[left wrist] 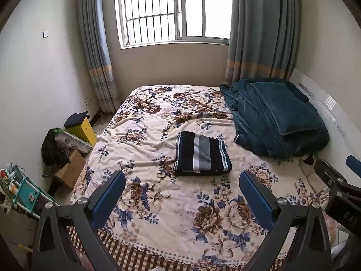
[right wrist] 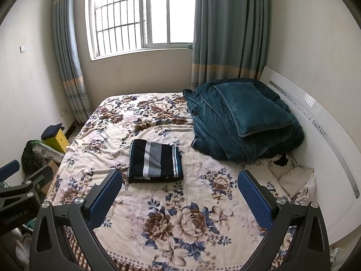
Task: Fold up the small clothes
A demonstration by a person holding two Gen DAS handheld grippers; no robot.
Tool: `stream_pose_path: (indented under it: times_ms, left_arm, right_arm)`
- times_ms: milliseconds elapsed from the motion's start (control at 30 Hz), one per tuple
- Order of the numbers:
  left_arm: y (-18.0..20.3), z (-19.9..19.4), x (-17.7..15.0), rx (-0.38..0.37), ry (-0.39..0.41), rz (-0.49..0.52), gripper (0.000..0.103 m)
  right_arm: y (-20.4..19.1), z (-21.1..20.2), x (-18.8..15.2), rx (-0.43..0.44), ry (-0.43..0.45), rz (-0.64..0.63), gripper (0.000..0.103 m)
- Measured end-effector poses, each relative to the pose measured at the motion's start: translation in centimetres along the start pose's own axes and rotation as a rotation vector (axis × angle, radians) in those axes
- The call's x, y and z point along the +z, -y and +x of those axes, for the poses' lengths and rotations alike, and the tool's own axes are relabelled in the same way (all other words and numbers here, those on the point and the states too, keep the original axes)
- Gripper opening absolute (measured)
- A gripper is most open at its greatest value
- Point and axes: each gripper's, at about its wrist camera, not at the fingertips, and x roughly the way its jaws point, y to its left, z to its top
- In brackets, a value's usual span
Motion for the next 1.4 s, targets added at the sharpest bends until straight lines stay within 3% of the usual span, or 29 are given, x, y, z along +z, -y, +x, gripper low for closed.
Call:
stream_pose_path:
  times_ms: [1400]
  left_arm:
    - [-0.5, -0.5, -0.1, 0.011, 0.022, -0.007, 0.103]
  right_arm:
    - [-1.0, -0.2, -0.4, 0.013, -0.005, -0.007, 0.103]
